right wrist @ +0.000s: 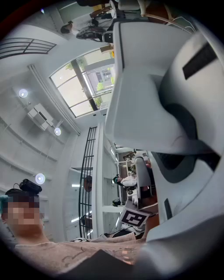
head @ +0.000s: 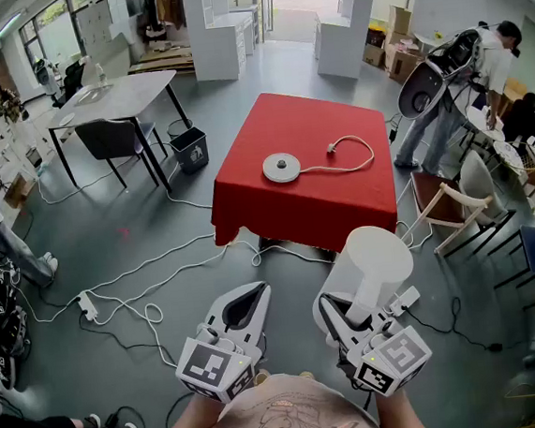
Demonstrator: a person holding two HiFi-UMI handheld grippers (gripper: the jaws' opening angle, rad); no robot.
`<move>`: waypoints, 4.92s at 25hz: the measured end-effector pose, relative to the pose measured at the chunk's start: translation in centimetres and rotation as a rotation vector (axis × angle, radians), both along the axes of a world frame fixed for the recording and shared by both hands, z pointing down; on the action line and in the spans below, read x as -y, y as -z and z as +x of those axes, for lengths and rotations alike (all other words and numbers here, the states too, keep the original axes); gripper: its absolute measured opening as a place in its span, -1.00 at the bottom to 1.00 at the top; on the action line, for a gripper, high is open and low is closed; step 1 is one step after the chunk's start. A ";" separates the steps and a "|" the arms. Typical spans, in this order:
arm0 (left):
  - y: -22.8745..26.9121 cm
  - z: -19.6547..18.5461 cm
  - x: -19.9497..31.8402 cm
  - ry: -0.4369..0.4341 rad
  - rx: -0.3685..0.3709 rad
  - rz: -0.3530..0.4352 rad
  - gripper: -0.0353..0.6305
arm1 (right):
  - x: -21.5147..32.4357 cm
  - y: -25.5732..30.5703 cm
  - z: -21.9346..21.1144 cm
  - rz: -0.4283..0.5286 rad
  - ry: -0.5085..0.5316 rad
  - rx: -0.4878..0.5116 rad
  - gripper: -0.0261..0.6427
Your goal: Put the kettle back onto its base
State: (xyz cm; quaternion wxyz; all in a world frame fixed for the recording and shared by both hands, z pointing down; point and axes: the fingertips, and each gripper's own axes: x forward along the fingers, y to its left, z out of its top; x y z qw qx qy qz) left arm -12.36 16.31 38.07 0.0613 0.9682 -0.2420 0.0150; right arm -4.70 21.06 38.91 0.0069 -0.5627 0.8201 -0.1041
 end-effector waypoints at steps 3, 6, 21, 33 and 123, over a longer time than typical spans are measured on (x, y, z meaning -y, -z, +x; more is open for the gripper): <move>0.0 0.0 0.7 0.008 -0.019 0.028 -0.94 | 0.3 -0.1 0.2 -0.007 0.000 0.006 -0.88; 0.0 0.1 1.0 0.001 -0.017 0.034 -0.94 | 0.5 -0.1 0.4 -0.007 0.003 0.021 -0.88; -0.8 -1.9 1.3 -0.031 0.006 0.012 -0.94 | 0.4 -0.8 -1.1 -0.022 -0.017 0.029 -0.87; -0.7 -2.4 1.6 -0.078 0.008 0.025 -0.94 | 0.7 0.0 -0.9 0.009 -0.080 0.015 -0.87; -1.3 18.3 36.0 0.024 0.065 -0.015 -0.94 | 36.7 0.8 19.0 0.017 0.128 0.017 -0.87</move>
